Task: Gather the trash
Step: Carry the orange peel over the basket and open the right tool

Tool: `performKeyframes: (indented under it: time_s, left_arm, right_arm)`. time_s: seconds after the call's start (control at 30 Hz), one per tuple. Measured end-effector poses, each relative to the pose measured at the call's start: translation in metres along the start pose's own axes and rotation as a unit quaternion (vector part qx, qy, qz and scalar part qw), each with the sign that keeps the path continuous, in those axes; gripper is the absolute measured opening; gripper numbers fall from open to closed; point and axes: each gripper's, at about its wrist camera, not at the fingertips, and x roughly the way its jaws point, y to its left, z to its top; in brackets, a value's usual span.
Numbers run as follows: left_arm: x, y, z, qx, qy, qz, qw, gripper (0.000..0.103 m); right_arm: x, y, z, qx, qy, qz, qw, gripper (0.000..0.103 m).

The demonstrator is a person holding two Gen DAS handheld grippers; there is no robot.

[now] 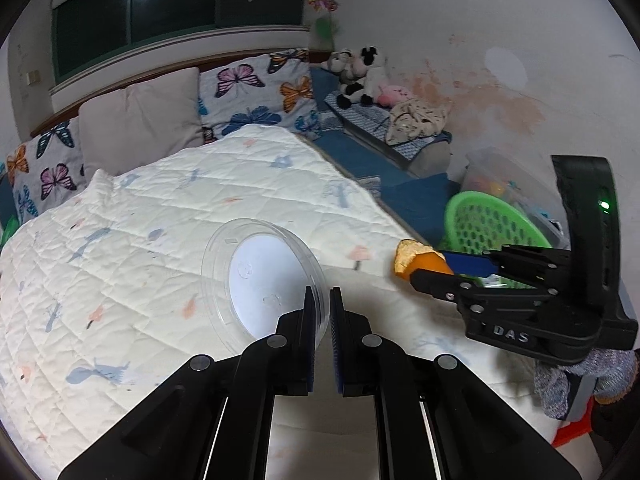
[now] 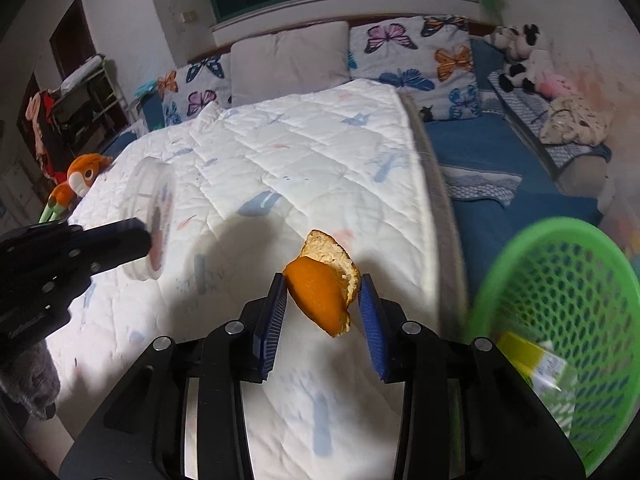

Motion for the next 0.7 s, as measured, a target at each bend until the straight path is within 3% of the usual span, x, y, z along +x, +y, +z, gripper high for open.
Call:
performKeyframes:
  time_s: [0.7]
  left_arm:
    - [0.015, -0.108, 0.021, 0.063, 0.004, -0.081, 0.9948, 0.007]
  right_arm:
    - [-0.078, -0.085, -0.069, 0.065, -0.019, -0.11, 0.992, 0.038]
